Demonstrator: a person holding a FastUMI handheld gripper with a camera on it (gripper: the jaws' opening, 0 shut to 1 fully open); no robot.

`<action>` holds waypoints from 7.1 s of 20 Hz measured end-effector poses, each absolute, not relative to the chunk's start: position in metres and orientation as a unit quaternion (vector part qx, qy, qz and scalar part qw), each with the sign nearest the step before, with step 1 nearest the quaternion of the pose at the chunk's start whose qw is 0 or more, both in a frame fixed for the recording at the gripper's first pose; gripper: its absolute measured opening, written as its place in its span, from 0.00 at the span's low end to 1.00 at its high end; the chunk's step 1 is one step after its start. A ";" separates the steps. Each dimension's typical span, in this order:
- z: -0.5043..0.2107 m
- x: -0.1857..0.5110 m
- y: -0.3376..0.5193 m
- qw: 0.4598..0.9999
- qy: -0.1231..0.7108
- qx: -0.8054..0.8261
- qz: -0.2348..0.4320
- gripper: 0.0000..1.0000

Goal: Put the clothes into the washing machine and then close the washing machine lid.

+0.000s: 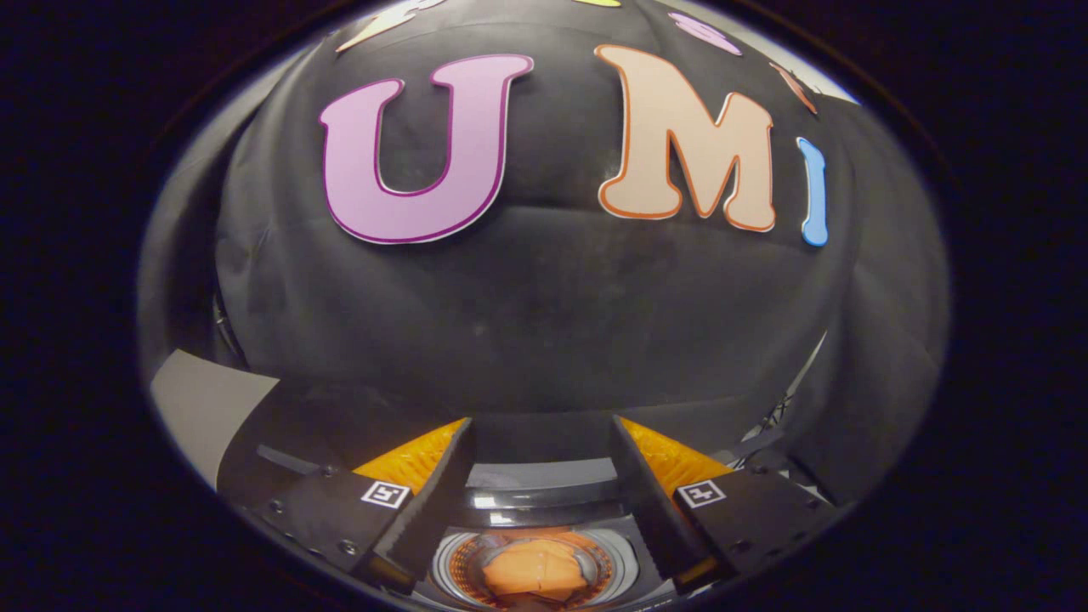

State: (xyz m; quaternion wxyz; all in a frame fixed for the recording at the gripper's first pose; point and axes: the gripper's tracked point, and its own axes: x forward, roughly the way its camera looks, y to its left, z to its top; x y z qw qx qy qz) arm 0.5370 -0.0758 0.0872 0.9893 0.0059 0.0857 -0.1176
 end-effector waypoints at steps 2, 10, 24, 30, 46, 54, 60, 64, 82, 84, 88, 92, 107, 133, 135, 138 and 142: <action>0.084 0.531 -0.075 0.989 0.087 0.005 -0.117 0.98; 0.071 0.511 -0.072 0.989 0.091 -0.002 -0.113 0.97; 0.025 0.484 -0.066 0.986 0.124 -0.019 -0.106 0.97; -0.003 0.474 -0.062 0.985 0.136 -0.014 -0.110 0.98; -0.030 0.421 -0.074 0.973 0.156 0.022 -0.169 0.98; -0.020 0.342 -0.058 0.977 0.138 0.030 -0.157 0.98; -0.011 0.278 -0.038 0.982 0.128 0.017 -0.140 0.98; 0.010 0.232 -0.017 0.985 0.109 0.013 -0.136 0.98; 0.031 0.146 0.046 0.981 0.044 0.058 -0.180 0.98; 0.030 0.136 0.043 0.979 0.027 0.048 -0.195 0.97; 0.002 0.117 0.042 0.976 0.036 0.035 -0.212 0.97; 0.002 0.119 0.047 0.974 0.031 0.060 -0.215 0.97; 0.002 0.133 0.111 0.982 0.048 0.055 -0.173 0.97; -0.038 0.170 0.042 0.966 0.078 0.054 -0.242 0.97; -0.034 0.167 0.037 0.969 0.076 0.053 -0.230 0.97; -0.028 0.156 0.029 0.975 0.071 0.053 -0.204 0.97; -0.016 0.139 0.022 0.984 0.063 0.051 -0.157 0.97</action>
